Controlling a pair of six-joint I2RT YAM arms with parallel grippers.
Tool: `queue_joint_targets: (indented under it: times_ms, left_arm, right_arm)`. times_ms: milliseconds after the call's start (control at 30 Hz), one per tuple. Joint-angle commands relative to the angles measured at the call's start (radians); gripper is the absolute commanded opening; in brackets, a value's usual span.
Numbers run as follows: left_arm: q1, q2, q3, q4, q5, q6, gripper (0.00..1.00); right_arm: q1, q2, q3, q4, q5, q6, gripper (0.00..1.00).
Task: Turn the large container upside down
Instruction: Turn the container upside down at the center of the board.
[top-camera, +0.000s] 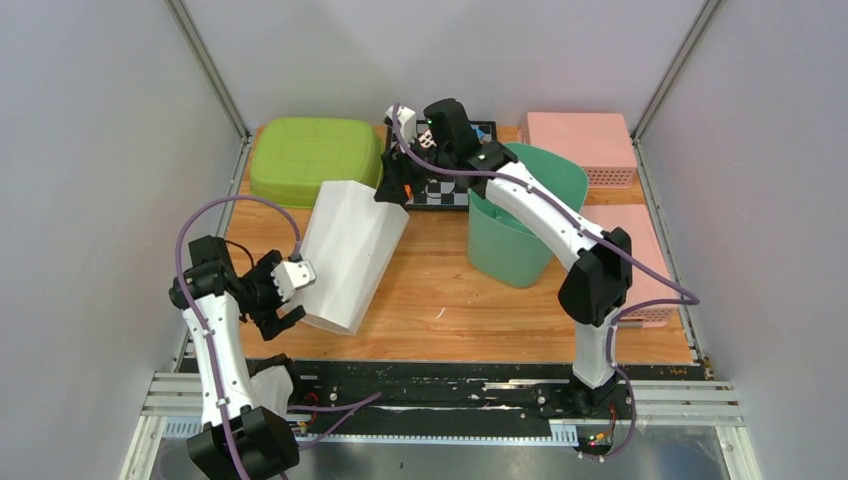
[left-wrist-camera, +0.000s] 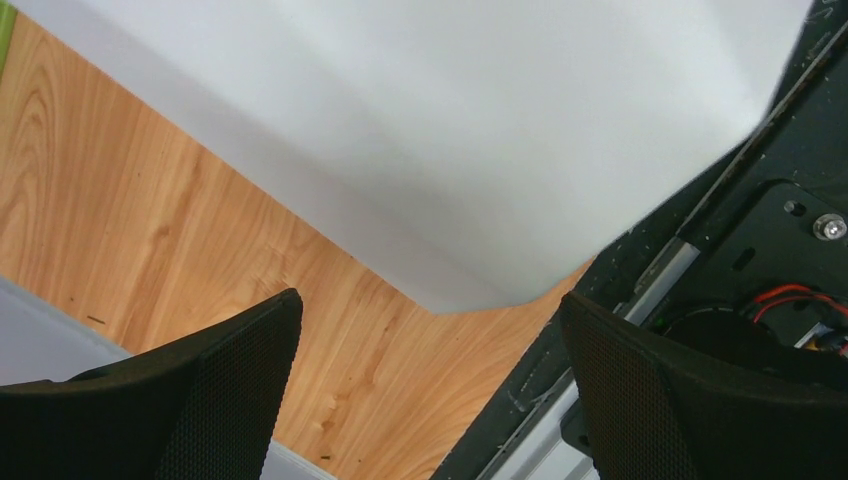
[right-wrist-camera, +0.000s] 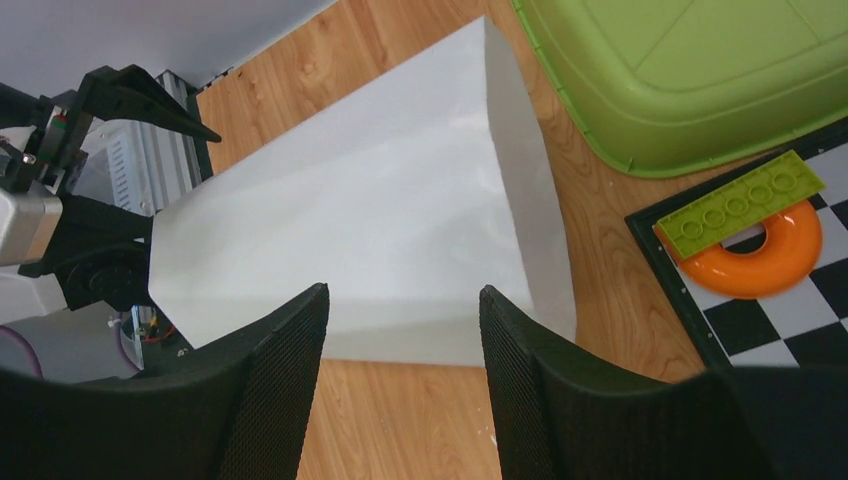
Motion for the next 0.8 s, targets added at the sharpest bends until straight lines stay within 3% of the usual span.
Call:
queue_joint_targets:
  times_ms: [0, 200, 500, 767]
  left_arm:
    - [0.006, -0.023, -0.031, 0.094, 0.047, -0.096, 1.00]
    - [0.007, -0.055, -0.063, 0.241, 0.097, -0.240, 1.00]
    - [0.006, -0.073, -0.104, 0.386, 0.121, -0.378, 1.00]
    - [0.007, -0.076, -0.132, 0.421, 0.089, -0.404, 1.00]
  right_arm:
    - [-0.012, 0.112, 0.079, 0.020, -0.050, 0.040, 0.60]
    - [-0.015, 0.174, 0.099, 0.019, -0.080, 0.057, 0.60]
    - [-0.018, 0.141, 0.018, 0.019, -0.124, 0.053, 0.60]
    - [-0.049, 0.122, 0.106, 0.028, -0.060, 0.019, 0.61]
